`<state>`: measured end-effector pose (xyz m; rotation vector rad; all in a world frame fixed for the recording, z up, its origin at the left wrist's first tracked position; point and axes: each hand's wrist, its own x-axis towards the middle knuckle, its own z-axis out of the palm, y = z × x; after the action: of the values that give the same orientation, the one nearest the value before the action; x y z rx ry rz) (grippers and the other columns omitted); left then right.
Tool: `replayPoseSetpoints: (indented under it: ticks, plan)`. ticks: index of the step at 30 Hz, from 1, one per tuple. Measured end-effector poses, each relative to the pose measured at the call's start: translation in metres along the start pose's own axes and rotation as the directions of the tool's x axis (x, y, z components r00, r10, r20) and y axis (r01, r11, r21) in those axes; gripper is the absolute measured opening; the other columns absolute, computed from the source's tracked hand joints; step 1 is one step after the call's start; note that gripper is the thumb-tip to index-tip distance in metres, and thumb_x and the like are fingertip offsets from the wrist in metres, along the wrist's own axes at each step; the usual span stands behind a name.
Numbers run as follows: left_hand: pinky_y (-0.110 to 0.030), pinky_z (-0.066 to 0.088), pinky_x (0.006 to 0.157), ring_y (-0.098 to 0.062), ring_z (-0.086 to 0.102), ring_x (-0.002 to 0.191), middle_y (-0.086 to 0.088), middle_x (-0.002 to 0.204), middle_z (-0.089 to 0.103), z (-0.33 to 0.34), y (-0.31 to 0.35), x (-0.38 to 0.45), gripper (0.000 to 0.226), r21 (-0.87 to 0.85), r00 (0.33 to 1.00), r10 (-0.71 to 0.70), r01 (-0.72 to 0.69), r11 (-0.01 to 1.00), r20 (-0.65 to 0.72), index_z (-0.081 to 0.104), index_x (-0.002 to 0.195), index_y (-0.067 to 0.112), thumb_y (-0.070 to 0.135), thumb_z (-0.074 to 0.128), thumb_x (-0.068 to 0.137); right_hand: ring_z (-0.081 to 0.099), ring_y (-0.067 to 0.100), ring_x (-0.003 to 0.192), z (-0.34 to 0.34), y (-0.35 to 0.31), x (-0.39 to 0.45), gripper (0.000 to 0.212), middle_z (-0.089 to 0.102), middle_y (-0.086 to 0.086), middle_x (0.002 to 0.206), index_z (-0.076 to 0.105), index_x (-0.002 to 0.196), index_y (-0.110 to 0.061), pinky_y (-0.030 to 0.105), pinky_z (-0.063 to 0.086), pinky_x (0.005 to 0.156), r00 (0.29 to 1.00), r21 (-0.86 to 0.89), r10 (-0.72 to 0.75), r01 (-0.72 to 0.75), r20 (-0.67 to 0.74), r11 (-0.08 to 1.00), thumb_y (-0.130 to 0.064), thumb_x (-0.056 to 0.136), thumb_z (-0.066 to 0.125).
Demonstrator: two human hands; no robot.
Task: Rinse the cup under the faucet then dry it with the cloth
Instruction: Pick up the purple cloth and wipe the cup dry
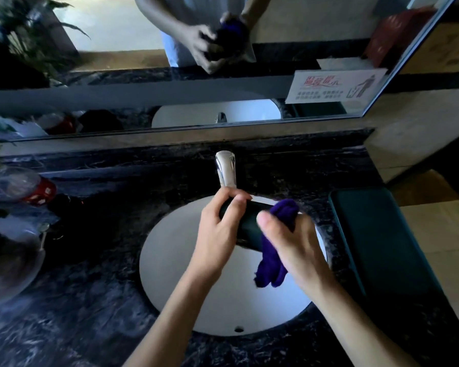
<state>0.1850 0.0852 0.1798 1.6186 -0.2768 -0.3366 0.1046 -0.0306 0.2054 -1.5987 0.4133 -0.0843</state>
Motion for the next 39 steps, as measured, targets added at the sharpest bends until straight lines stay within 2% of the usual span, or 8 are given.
replayPoseSetpoints:
  ticks: [5, 9, 14, 17, 22, 26, 29, 39]
  plan:
    - [-0.029, 0.051, 0.05, -0.016, 0.062, 0.054, -0.003, 0.07, 0.065, -0.002, 0.012, 0.004, 0.028, -0.133, 0.747, -0.643, 0.664, 0.736, 0.17, 0.068, 0.08, 0.019, 0.032, 0.056, 0.1, 0.064, 0.006, 0.09, -0.009, 0.015, 0.001, 0.028, 0.065, -0.019, 0.086, 0.074, 0.081, -0.019, 0.024, 0.053, 0.08, 0.926, -0.538, -0.318, 0.376, 0.202, 0.754, -0.045, 0.071, 0.073]
    - [-0.042, 0.061, 0.077, -0.014, 0.071, 0.089, 0.003, 0.101, 0.07, -0.007, -0.006, -0.011, 0.023, -0.171, 0.957, -0.248, 0.272, 0.947, 0.148, 0.067, 0.106, 0.025, 0.042, 0.054, 0.097, 0.057, 0.022, 0.047, -0.008, 0.011, 0.002, 0.034, 0.057, -0.008, 0.053, 0.056, 0.053, -0.021, 0.027, 0.04, 0.048, 0.998, -0.094, -0.045, 0.048, 0.033, 0.994, -0.037, 0.08, 0.071]
    - [-0.015, 0.048, 0.084, -0.007, 0.066, 0.096, 0.006, 0.098, 0.07, -0.004, -0.026, -0.022, 0.022, 0.12, 0.982, 0.187, -0.182, 0.976, -0.039, 0.066, 0.103, 0.015, 0.032, 0.053, 0.098, 0.072, 0.042, 0.075, 0.0, 0.004, 0.013, 0.024, 0.073, 0.02, 0.079, 0.073, 0.081, -0.004, 0.044, 0.058, 0.068, 0.954, 0.372, 0.283, -0.3, 0.1, 0.878, -0.024, 0.093, 0.065]
    - [-0.027, 0.052, 0.064, -0.013, 0.061, 0.075, -0.005, 0.082, 0.066, 0.0, -0.015, -0.013, 0.022, -0.048, 0.985, -0.113, 0.108, 0.993, -0.129, 0.065, 0.086, 0.011, 0.021, 0.051, 0.099, 0.044, 0.012, 0.042, 0.004, 0.008, 0.006, 0.048, 0.042, -0.009, 0.046, 0.047, 0.048, -0.021, 0.021, 0.038, 0.044, 1.0, 0.029, 0.016, -0.016, 0.014, 0.999, -0.015, 0.09, 0.07]
    - [-0.031, 0.051, 0.058, -0.023, 0.065, 0.065, -0.009, 0.08, 0.07, -0.011, 0.001, -0.003, 0.027, -0.22, 0.679, -0.695, 0.734, 0.643, 0.236, 0.068, 0.095, 0.017, 0.038, 0.051, 0.099, 0.062, 0.004, 0.106, -0.003, 0.014, 0.004, 0.034, 0.065, -0.012, 0.098, 0.074, 0.092, -0.016, 0.015, 0.048, 0.09, 0.937, -0.504, -0.255, 0.344, 0.239, 0.792, -0.043, 0.071, 0.071]
    - [-0.04, 0.061, 0.065, -0.026, 0.069, 0.092, -0.009, 0.113, 0.068, -0.013, -0.012, -0.012, 0.024, -0.196, 0.959, -0.258, 0.277, 0.941, 0.119, 0.065, 0.111, 0.027, 0.043, 0.051, 0.1, 0.059, 0.024, 0.05, -0.004, 0.004, 0.001, 0.031, 0.059, 0.003, 0.056, 0.061, 0.061, -0.013, 0.046, 0.05, 0.047, 1.0, -0.016, 0.007, -0.006, 0.03, 1.0, -0.033, 0.083, 0.071]
    - [-0.03, 0.059, 0.056, -0.022, 0.068, 0.085, -0.006, 0.107, 0.065, -0.005, -0.021, -0.021, 0.024, 0.035, 0.988, 0.148, -0.149, 0.988, 0.047, 0.06, 0.116, 0.035, 0.044, 0.052, 0.096, 0.065, 0.038, 0.063, 0.002, -0.006, 0.004, 0.029, 0.067, 0.019, 0.067, 0.071, 0.073, -0.006, 0.059, 0.053, 0.06, 0.984, 0.35, 0.181, -0.17, 0.003, 0.921, -0.025, 0.094, 0.064]
    - [-0.021, 0.034, 0.041, -0.019, 0.046, 0.048, -0.013, 0.074, 0.053, -0.01, -0.008, -0.012, 0.031, -0.083, 0.829, -0.526, 0.548, 0.832, 0.191, 0.066, 0.095, 0.014, 0.041, 0.052, 0.1, 0.058, 0.006, 0.096, -0.013, 0.015, 0.003, 0.034, 0.066, -0.01, 0.071, 0.064, 0.066, -0.012, 0.013, 0.042, 0.091, 0.896, -0.551, -0.295, 0.438, 0.333, 0.71, -0.043, 0.08, 0.067]
